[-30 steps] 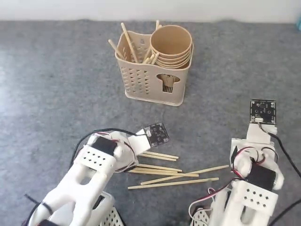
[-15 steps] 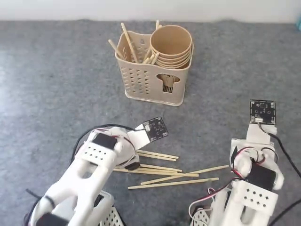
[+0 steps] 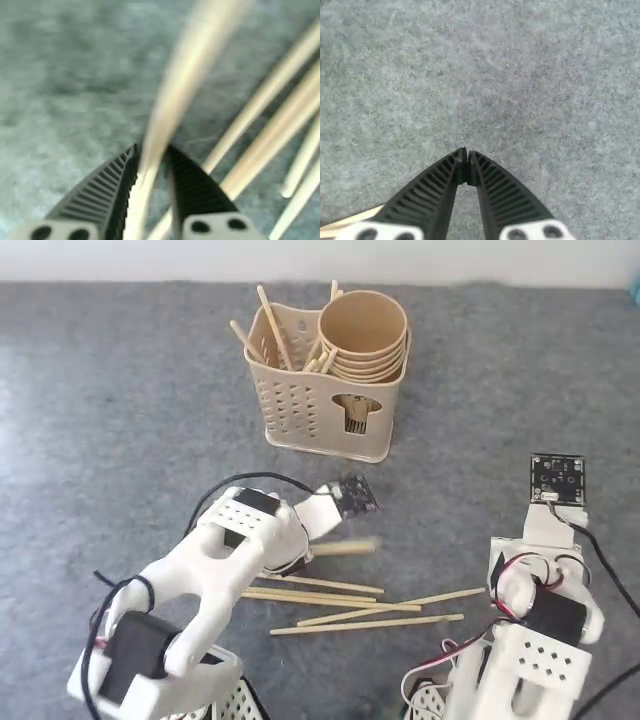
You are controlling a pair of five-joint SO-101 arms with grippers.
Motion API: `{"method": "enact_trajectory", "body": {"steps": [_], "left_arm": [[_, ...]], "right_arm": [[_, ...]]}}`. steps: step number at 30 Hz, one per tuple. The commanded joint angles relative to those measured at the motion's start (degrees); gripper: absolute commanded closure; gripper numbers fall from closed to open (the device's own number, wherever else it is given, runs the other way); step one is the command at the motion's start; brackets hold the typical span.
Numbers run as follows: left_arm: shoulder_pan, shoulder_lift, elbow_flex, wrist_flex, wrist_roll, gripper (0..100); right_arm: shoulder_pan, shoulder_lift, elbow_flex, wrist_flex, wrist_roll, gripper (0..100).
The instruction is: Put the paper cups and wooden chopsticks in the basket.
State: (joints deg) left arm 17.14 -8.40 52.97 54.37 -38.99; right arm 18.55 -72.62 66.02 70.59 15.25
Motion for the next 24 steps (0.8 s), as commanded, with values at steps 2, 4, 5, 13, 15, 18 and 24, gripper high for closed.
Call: {"method": "enact_trajectory", "body": {"steps": [2,4,5,13,15,18,24], "left_arm": [[0.44,1.67,-0.66,0.09,0.35,99],[0.53,1.67,-0.66,0.18,0.35,99],[0.62,1.67,-0.66,0.97,0.35,99],[6.59,-3.25,-0.84,11.96,0.7,99],[7.38,-8.62,-0.75,13.89,1.58,99],[7.38,-18.81,-0.75,16.26,5.54,99],[7.03,-38.33,-1.1,21.27,8.97,99]], "right_arm": [[-0.31,-1.19,-1.67,-0.04,-0.88,99.0],[-0.31,-1.19,-1.67,0.13,-0.88,99.0],[-0.31,-1.19,-1.67,0.22,-0.88,99.0],[-0.66,-1.19,-1.41,0.04,-2.46,99.0],[-0.75,-1.19,-1.41,-0.13,-4.4,99.0],[-1.98,-1.19,-1.14,-0.13,-5.63,99.0],[-5.76,-1.19,5.27,-5.58,-9.76,99.0]]}}
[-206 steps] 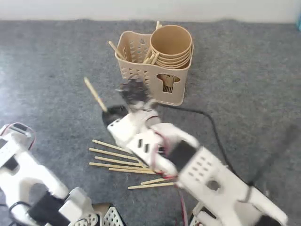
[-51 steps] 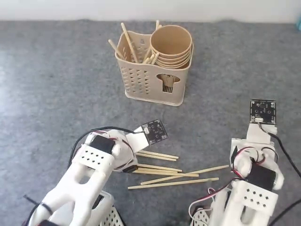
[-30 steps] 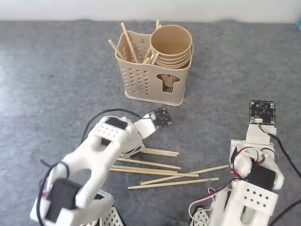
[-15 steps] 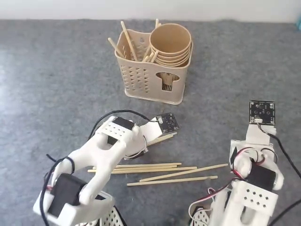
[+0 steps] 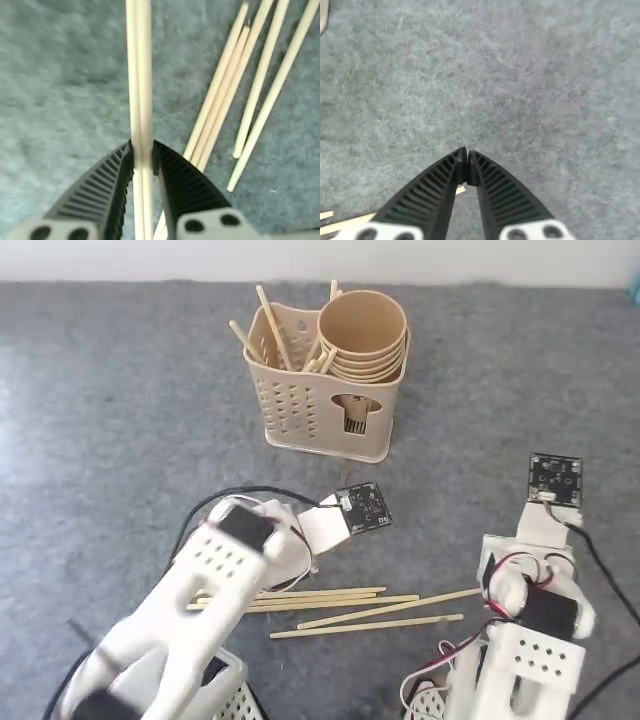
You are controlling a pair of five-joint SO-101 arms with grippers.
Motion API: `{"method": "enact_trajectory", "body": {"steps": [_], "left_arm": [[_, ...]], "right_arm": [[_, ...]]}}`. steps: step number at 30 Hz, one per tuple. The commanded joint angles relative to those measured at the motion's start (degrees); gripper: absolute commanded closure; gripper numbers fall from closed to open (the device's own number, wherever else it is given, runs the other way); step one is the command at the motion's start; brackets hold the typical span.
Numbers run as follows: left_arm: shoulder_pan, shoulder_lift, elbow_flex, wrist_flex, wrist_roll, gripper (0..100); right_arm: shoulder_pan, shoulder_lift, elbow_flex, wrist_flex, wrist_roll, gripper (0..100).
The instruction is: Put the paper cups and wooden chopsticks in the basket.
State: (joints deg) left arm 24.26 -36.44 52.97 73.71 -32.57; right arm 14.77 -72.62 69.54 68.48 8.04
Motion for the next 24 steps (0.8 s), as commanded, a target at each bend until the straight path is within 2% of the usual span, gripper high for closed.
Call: {"method": "enact_trajectory", "body": {"steps": [1,7,9,14,18,24], "left_arm": [[-0.18,-13.01,-1.1,2.11,3.43,99],[-0.35,-26.29,-2.68,0.97,11.08,99],[-2.55,-29.36,-4.88,-0.88,14.15,99],[-11.16,-31.03,-11.21,-10.55,22.68,99],[-17.49,-28.75,-15.16,-19.08,30.95,99],[-20.04,-20.66,-21.05,-34.29,39.21,99]], "right_arm": [[-3.03,-1.19,3.43,-4.97,-3.43,99.0],[-6.55,-1.19,9.23,-11.12,-6.86,99.0],[-6.64,-1.1,10.64,-12.18,-6.95,99.0],[-6.9,-1.1,11.96,-12.88,-6.95,99.0],[-10.07,-1.1,13.01,-12.97,-6.95,99.0],[-10.95,-1.1,14.33,-15.16,-6.95,99.1]]}}
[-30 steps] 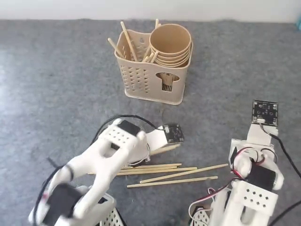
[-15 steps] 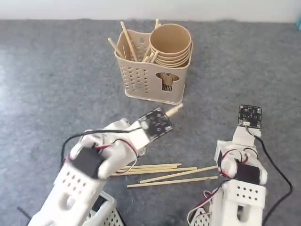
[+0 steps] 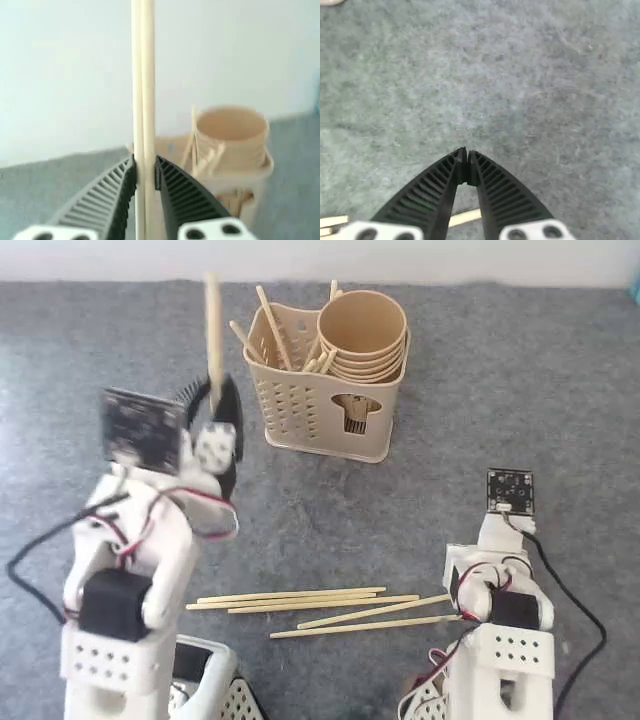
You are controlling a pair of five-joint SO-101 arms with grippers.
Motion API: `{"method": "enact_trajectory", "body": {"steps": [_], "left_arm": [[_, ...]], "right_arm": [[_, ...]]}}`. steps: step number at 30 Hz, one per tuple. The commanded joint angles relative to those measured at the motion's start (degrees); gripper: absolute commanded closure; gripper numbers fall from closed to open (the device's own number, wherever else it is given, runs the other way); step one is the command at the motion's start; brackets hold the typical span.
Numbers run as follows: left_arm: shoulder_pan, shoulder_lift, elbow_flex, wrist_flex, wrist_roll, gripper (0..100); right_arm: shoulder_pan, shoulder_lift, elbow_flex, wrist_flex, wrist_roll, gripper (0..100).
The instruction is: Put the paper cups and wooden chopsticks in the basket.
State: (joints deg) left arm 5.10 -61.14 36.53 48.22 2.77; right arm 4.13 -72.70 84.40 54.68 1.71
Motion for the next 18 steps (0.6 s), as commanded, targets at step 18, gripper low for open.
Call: {"method": "enact_trajectory", "body": {"steps": [18], "left_arm": [[0.7,40.09,-16.84,-47.91,14.15,99]], "right_arm": [[-0.04,-1.01,-0.44,-1.36,-0.09,99.1]]}}
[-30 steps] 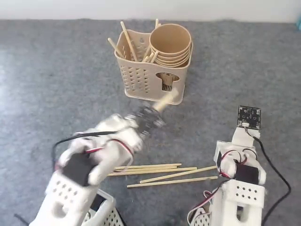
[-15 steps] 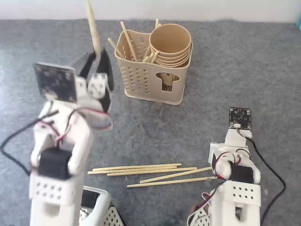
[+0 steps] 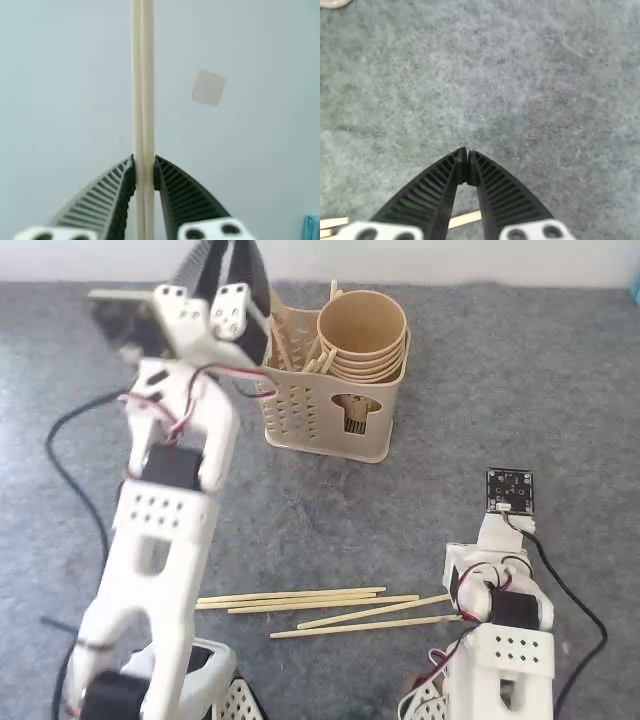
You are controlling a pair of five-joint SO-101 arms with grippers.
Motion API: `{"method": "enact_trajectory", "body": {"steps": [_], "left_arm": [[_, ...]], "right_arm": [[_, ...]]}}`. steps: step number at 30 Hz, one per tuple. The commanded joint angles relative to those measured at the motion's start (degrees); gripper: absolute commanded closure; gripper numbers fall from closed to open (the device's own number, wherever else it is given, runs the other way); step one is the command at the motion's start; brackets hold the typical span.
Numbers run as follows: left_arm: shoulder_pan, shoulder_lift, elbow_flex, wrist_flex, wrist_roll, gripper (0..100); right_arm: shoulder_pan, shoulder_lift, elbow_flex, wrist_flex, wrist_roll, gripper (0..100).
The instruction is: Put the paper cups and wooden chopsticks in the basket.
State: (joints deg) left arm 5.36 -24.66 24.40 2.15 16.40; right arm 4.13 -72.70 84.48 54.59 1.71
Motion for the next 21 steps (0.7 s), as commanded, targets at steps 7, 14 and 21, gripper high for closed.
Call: {"method": "enact_trajectory", "body": {"steps": [7,14,21], "left_arm": [[0.26,12.04,-5.32,-6.33,0.44,99],[0.18,16.97,-3.38,-10.73,0.44,96],[-0.7,14.77,0.48,-9.58,0.53,70]], "right_arm": [[-0.4,-1.01,-0.53,-1.27,0.0,99.1],[-0.4,-1.01,-0.53,-1.27,0.0,99.1],[-0.4,-1.01,-0.53,-1.19,1.93,99.1]]}}
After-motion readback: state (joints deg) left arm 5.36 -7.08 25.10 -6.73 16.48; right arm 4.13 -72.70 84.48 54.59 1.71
